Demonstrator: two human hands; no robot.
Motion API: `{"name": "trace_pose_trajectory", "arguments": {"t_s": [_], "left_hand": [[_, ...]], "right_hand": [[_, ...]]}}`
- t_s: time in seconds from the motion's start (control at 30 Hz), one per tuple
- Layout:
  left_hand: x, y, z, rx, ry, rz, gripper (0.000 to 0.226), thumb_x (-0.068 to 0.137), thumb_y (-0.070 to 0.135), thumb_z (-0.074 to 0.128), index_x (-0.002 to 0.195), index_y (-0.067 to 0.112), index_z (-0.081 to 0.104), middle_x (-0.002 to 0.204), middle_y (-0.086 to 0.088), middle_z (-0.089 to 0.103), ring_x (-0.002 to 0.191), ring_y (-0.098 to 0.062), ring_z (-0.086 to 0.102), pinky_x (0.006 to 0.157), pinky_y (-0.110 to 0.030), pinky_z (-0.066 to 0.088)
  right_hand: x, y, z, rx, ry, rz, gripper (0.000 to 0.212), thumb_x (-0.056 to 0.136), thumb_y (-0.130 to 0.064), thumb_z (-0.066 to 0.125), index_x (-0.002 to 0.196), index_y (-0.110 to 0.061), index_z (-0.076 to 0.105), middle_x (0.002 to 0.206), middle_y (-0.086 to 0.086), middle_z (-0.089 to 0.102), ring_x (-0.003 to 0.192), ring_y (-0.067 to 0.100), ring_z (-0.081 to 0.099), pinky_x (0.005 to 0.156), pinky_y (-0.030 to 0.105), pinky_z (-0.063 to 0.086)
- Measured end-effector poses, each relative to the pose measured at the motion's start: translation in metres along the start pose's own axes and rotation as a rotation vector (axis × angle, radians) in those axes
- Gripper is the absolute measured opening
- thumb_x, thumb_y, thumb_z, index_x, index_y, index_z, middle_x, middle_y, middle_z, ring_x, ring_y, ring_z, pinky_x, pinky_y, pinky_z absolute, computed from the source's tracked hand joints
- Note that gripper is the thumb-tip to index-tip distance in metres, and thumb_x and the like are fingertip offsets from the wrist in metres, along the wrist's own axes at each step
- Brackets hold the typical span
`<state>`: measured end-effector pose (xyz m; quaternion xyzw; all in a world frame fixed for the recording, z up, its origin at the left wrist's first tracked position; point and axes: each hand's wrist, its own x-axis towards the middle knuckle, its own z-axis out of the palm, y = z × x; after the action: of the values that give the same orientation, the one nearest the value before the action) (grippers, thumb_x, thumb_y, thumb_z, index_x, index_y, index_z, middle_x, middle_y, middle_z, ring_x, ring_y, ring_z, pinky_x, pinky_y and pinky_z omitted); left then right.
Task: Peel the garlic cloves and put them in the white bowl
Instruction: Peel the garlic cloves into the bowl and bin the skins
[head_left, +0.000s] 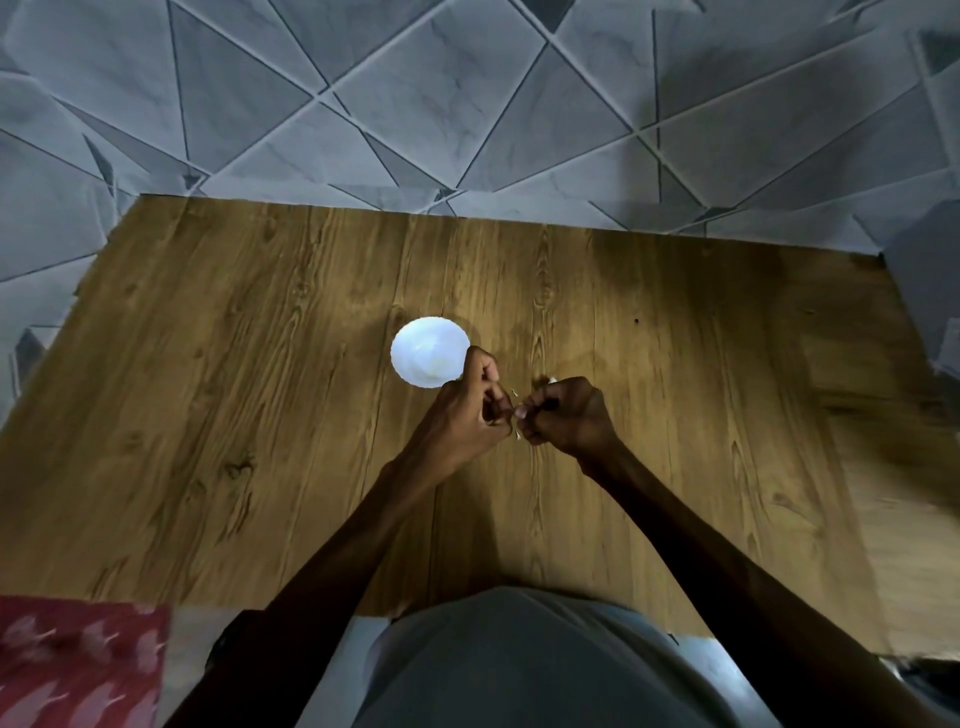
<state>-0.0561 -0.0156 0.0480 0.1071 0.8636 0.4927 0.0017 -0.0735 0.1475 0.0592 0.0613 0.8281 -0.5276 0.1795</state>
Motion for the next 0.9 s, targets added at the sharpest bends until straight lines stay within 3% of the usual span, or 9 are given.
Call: {"name": "trace_pose_trajectory", "arguments": {"t_s": [0.17, 0.37, 0.5, 0.63, 0.77, 0.9], "left_hand": [[-0.003, 0.004, 0.006, -0.046, 0.058, -0.054, 0.048, 0.076, 0.007, 0.075, 0.099, 0.009, 0.032, 0.077, -0.005, 0.063, 0.069, -0.011, 0.063, 0.061, -0.018, 0.049], [-0.001, 0.008, 0.005, -0.321, 0.076, -0.332, 0.046, 0.079, 0.005, 0.072, 0.098, 0.010, 0.031, 0.083, -0.009, 0.068, 0.071, -0.007, 0.060, 0.065, -0.016, 0.048], [-0.001, 0.002, 0.000, -0.724, 0.072, -0.533, 0.042, 0.069, 0.010, 0.070, 0.092, 0.017, 0.036, 0.078, -0.011, 0.066, 0.070, -0.020, 0.058, 0.070, -0.033, 0.049], [-0.004, 0.001, 0.001, -0.609, 0.096, -0.501, 0.034, 0.079, 0.001, 0.069, 0.091, 0.015, 0.040, 0.073, -0.005, 0.064, 0.065, -0.015, 0.058, 0.068, -0.032, 0.051], [-0.005, -0.001, 0.005, -0.403, 0.143, -0.409, 0.038, 0.077, 0.013, 0.077, 0.091, 0.014, 0.042, 0.081, -0.018, 0.063, 0.068, -0.010, 0.059, 0.064, -0.028, 0.050], [-0.005, -0.002, 0.008, -0.336, 0.170, -0.321, 0.038, 0.077, 0.011, 0.078, 0.089, 0.010, 0.042, 0.079, -0.018, 0.062, 0.067, -0.006, 0.059, 0.063, -0.022, 0.048]], "right_hand": [[0.000, 0.000, -0.003, -0.063, -0.001, -0.089, 0.004, 0.084, -0.001, 0.072, 0.081, -0.003, 0.073, 0.068, 0.005, 0.071, 0.059, 0.015, 0.070, 0.056, 0.028, 0.060], [0.000, 0.004, -0.004, -0.104, 0.046, -0.257, 0.006, 0.082, -0.001, 0.074, 0.081, -0.006, 0.074, 0.069, 0.001, 0.072, 0.061, 0.011, 0.069, 0.060, 0.027, 0.060], [-0.002, 0.005, -0.004, 0.104, -0.033, -0.290, 0.005, 0.085, 0.000, 0.072, 0.089, -0.002, 0.075, 0.078, 0.010, 0.074, 0.069, 0.027, 0.072, 0.065, 0.036, 0.062], [0.000, 0.009, -0.004, 0.250, -0.116, -0.156, 0.009, 0.088, -0.001, 0.069, 0.096, -0.001, 0.074, 0.085, 0.015, 0.075, 0.076, 0.028, 0.072, 0.072, 0.041, 0.061], [-0.003, 0.012, -0.001, 0.282, -0.144, -0.133, 0.017, 0.089, -0.010, 0.070, 0.103, 0.000, 0.073, 0.088, 0.015, 0.074, 0.080, 0.027, 0.073, 0.072, 0.035, 0.060], [-0.003, 0.012, -0.001, 0.325, -0.170, -0.102, 0.019, 0.089, -0.007, 0.069, 0.106, 0.001, 0.071, 0.093, 0.018, 0.073, 0.083, 0.026, 0.072, 0.072, 0.032, 0.059]]}}
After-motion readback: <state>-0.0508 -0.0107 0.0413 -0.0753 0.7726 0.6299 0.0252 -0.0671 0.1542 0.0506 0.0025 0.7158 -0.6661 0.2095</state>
